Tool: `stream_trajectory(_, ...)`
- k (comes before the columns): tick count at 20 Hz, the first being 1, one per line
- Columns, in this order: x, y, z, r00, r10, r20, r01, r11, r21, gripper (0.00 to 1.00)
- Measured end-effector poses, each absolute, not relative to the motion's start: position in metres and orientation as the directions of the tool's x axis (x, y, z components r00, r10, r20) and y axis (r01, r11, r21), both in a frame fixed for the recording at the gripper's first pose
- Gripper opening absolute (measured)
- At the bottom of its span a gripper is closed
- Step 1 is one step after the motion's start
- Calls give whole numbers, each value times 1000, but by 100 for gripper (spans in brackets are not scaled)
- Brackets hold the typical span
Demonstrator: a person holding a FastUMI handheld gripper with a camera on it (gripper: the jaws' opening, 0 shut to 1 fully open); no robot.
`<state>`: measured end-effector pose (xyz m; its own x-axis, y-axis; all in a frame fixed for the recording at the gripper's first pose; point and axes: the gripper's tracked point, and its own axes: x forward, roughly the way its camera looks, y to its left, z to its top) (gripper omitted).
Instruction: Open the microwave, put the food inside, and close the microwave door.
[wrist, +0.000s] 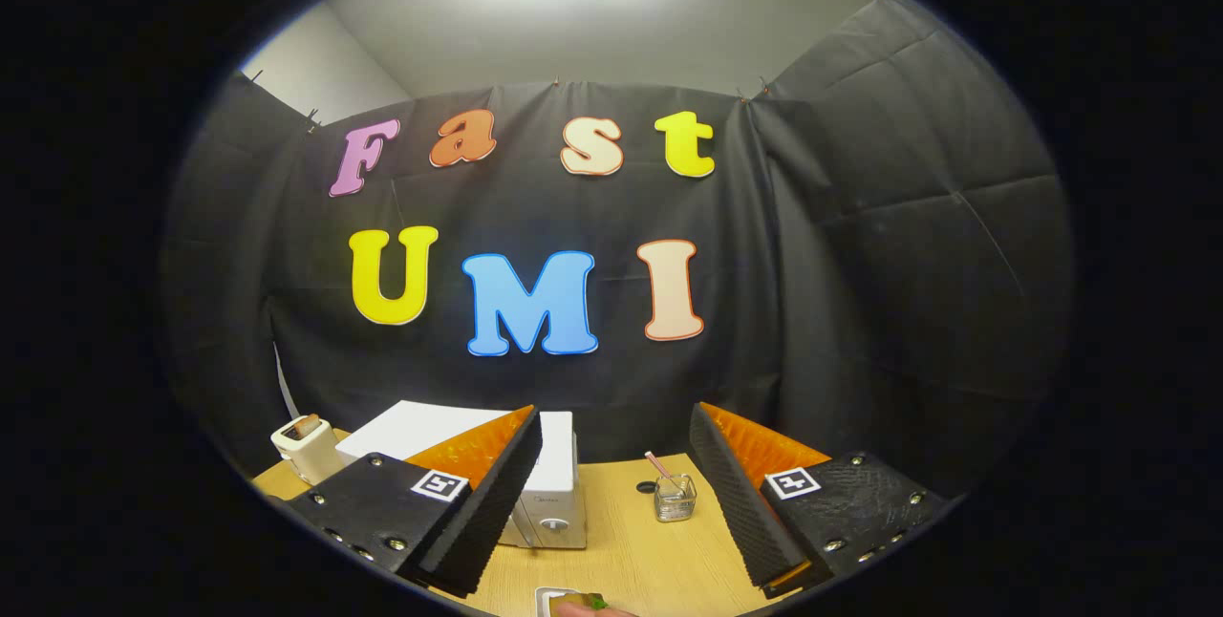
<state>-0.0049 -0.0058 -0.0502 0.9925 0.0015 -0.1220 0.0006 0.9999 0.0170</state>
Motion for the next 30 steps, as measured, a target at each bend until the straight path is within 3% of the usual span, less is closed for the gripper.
stream_trajectory(15,-12,14,-222,848,118,-517,-46,988,149,97)
stream_trajectory(19,1,35,-257,843,137,-520,-60,985,161,98)
stream_trajectory(30,78,136,-319,911,215,-351,-187,976,113,98)
